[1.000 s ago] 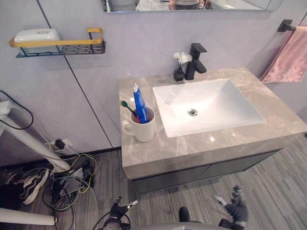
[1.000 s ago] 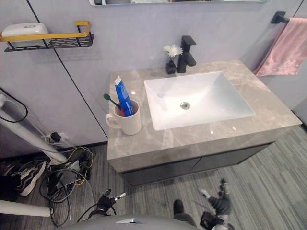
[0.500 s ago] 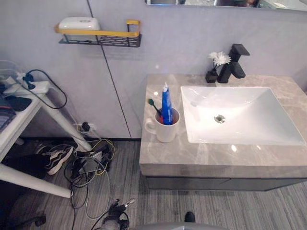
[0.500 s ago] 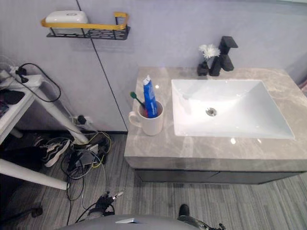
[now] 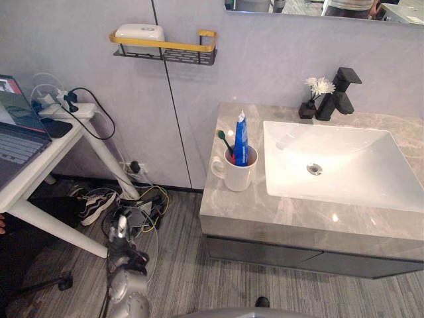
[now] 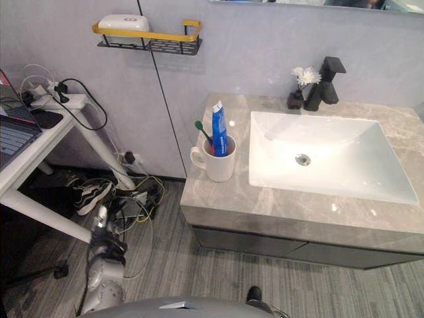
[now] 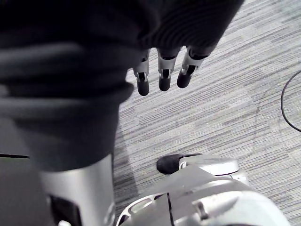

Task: Organize washtable

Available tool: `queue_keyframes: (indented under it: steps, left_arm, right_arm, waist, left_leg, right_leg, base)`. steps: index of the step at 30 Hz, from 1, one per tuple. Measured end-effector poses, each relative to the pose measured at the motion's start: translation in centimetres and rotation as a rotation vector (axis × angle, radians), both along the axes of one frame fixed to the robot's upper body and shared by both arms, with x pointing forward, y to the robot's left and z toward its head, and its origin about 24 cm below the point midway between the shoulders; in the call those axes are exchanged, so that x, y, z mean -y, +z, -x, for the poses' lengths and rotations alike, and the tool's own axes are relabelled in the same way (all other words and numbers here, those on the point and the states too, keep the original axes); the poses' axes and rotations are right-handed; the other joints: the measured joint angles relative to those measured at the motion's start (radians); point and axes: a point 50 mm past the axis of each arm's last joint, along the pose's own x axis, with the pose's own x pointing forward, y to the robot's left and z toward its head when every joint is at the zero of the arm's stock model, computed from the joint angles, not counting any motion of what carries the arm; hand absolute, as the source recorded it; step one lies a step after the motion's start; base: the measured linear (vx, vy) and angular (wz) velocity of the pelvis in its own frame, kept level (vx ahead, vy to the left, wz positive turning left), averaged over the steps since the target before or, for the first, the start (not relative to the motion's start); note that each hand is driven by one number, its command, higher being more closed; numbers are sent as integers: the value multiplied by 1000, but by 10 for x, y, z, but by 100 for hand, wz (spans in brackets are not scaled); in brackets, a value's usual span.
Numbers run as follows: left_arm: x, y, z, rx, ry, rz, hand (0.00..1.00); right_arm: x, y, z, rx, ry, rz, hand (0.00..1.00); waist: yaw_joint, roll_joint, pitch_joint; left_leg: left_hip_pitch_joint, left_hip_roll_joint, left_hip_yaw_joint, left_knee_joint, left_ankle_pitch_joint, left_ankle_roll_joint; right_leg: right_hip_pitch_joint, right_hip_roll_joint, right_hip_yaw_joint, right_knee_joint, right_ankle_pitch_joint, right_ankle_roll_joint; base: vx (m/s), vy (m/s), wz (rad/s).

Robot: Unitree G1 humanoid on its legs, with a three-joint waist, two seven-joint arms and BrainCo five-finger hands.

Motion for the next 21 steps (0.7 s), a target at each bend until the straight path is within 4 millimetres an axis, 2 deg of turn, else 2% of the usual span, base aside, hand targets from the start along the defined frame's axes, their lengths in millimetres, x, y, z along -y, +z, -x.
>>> queue_keyframes:
  steps: [1,2,3,4,5,8,12,13,21]
  left_arm:
    - [-1,8,-3,37,4,-14,0]
    - [-4,27,-8,114,11,-58,0]
    - [-4,35,-9,145,14,-75,0]
    - [-3,55,-14,226,11,-109,0]
    - [-1,65,-15,261,4,-136,0]
    - [16,116,-20,482,-66,-246,0]
    - [37,143,-24,633,-138,-270,0]
    - [42,146,-24,656,-162,-263,100]
    - [74,151,-28,715,-300,-224,100]
  right_arm:
    - [0,0,0,0,1,0,0]
    - [-1,0,1,-2,13,-1,0]
    - [-1,0,1,-4,17,-2,0]
    - [-3,-1,3,-9,17,-8,0]
    - [-4,-1,4,-11,16,-10,0]
    - [-7,-1,6,-15,14,-20,0]
    - [-7,-1,9,-18,12,-24,0]
    - [-6,-1,9,-18,10,-23,0]
    - [-4,-1,13,-19,2,-20,0]
  waist:
    - [0,-1,-1]
    - [0,-2,-6]
    - [0,-3,-10]
    - [0,-8,-20]
    - [0,-11,-22]
    - [6,-25,-32]
    - [10,-22,-45]
    - [9,-20,-46]
    - [9,-9,-54]
  left_leg:
    - [1,0,0,-1,0,0]
    - [6,0,2,-3,5,1]
    - [7,0,2,-3,6,1]
    - [2,0,3,2,7,0]
    - [2,0,4,2,7,0]
    - [3,-3,18,8,7,0]
    - [4,-2,36,12,6,0]
    - [4,-1,39,13,6,0]
    - [-25,1,43,49,-14,4]
  right_leg:
    - [0,0,-1,1,0,0]
    - [1,0,-2,2,1,1]
    - [1,0,-4,3,1,1]
    - [0,-2,-3,5,2,2]
    - [0,-2,-3,5,2,2]
    - [-1,-5,9,5,2,2]
    - [-7,-3,23,5,2,2]
    - [-8,-2,29,5,2,2]
    - [-18,-2,35,5,11,0]
  base:
    - [46,-2,1]
    - [60,-3,1]
    - [88,0,3]
    - [66,3,2]
    - [63,8,1]
    - [38,10,-7]
    - [-16,2,-10]
    - [-46,0,-12]
    - [-46,8,-1]
